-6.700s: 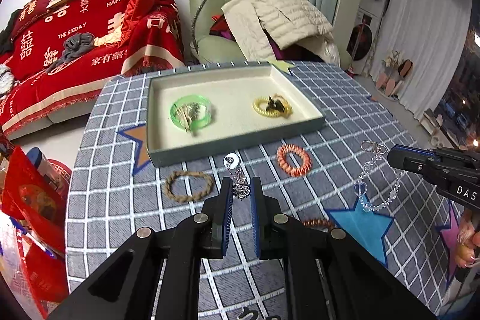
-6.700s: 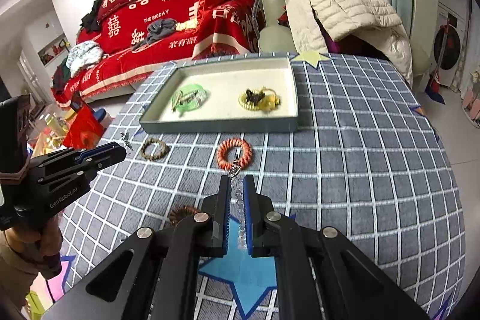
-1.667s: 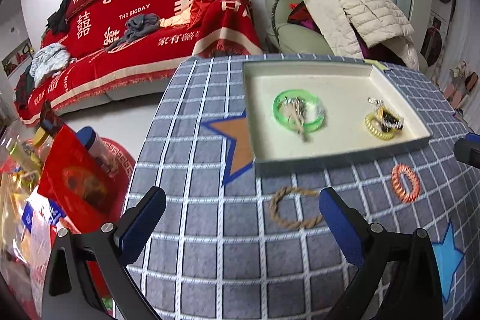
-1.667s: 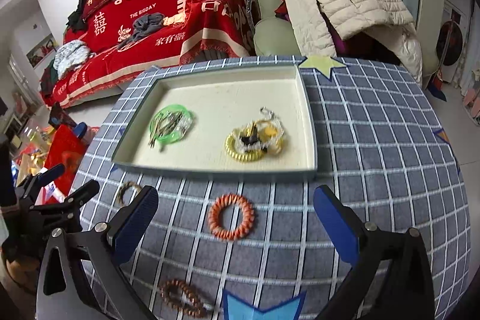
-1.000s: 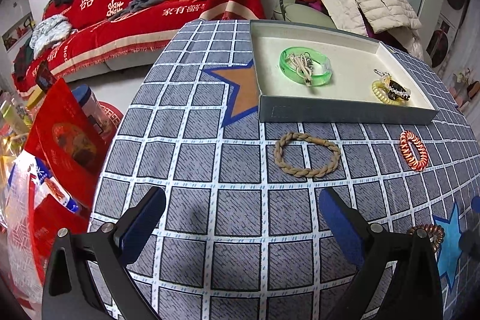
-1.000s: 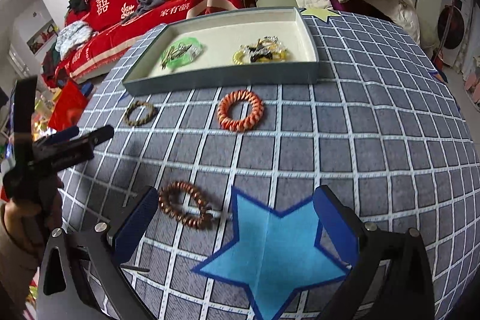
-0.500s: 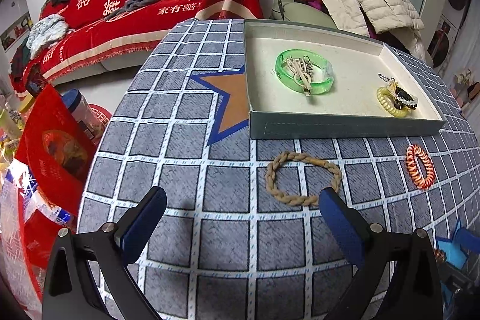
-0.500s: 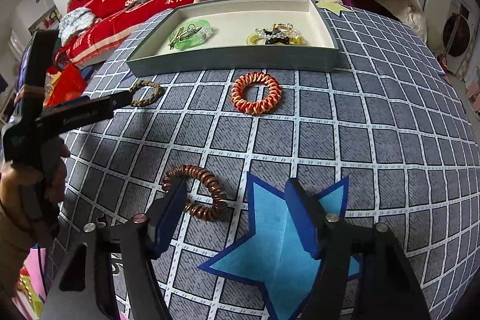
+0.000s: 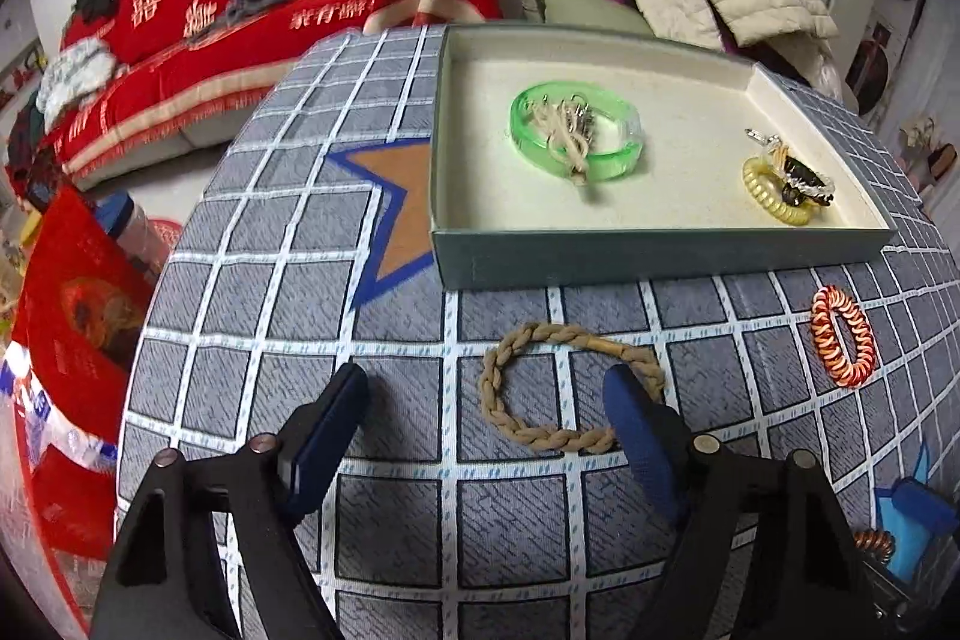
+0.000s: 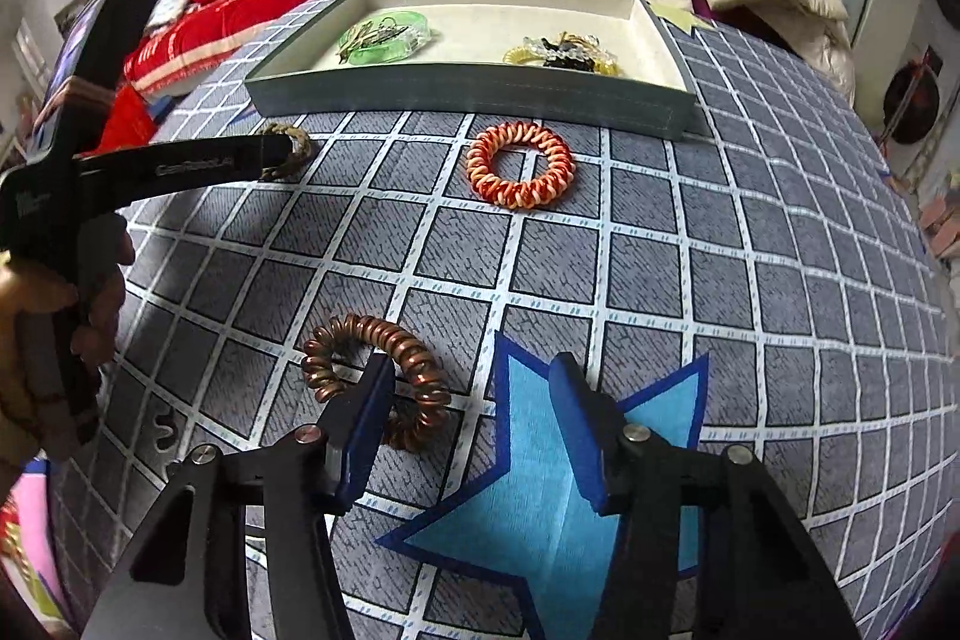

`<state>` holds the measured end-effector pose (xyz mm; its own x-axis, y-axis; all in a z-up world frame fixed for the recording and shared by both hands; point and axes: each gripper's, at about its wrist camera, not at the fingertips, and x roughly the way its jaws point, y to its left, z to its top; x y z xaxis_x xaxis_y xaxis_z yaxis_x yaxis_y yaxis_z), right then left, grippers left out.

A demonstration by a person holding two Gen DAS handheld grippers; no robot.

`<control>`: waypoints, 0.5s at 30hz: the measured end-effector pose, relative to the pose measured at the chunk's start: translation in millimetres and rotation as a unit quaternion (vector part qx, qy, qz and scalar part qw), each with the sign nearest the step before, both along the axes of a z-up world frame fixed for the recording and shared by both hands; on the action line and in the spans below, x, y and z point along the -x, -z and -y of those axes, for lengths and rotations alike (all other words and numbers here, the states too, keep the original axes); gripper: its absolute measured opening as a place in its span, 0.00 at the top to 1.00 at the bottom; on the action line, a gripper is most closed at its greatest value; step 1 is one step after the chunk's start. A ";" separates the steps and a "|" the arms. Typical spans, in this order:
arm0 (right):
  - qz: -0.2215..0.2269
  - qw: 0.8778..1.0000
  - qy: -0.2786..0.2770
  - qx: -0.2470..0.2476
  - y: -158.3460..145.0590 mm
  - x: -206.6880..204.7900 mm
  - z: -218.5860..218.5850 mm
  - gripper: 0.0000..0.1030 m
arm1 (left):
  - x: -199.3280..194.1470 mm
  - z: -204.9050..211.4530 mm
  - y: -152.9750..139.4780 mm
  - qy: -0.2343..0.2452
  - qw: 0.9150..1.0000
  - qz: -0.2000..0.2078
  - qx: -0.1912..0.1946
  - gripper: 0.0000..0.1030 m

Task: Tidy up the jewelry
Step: 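Grasp the braided cord bracelet with the left tool while the right tool grasps the brown beaded bracelet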

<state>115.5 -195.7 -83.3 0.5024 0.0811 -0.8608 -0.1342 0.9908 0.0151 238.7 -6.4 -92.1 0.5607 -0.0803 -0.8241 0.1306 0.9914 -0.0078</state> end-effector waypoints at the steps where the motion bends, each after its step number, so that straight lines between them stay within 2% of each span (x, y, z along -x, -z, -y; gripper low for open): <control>1: 0.001 1.000 -0.002 0.003 0.2 0.3 -1.0 0.44 | 0.6 0.3 0.0 0.003 1.000 0.002 0.003 0.05; 4: 0.006 1.000 -0.007 0.011 1.3 1.8 -3.2 0.44 | 2.9 2.5 -0.4 0.016 1.000 0.007 0.005 0.07; 8: 0.008 1.000 -0.012 0.015 0.9 2.9 -5.8 0.47 | 8.3 9.2 -3.1 0.037 0.999 0.011 0.007 0.23; 10: 0.008 1.000 -0.016 0.014 0.5 3.0 -7.4 0.53 | 11.0 13.7 -4.4 0.047 0.999 0.013 0.008 0.32; 13: 0.007 1.000 -0.022 0.015 0.1 3.8 -10.9 0.59 | 13.8 20.2 -6.4 0.063 0.998 0.011 0.009 0.55; 14: 0.007 1.000 -0.024 0.014 -0.2 4.0 -11.6 0.61 | 13.9 20.7 -6.7 0.066 0.998 0.010 0.010 0.69; 15: 0.007 1.000 -0.024 0.014 -0.3 4.2 -12.6 0.65 | 14.9 22.1 -7.1 0.070 0.997 0.009 0.011 0.73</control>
<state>111.3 -183.1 -83.0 0.5105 0.0822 -0.8559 -0.1823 0.9831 -0.0143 223.8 -28.5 -85.0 0.5570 -0.1767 -0.8115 0.2681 0.9630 -0.0257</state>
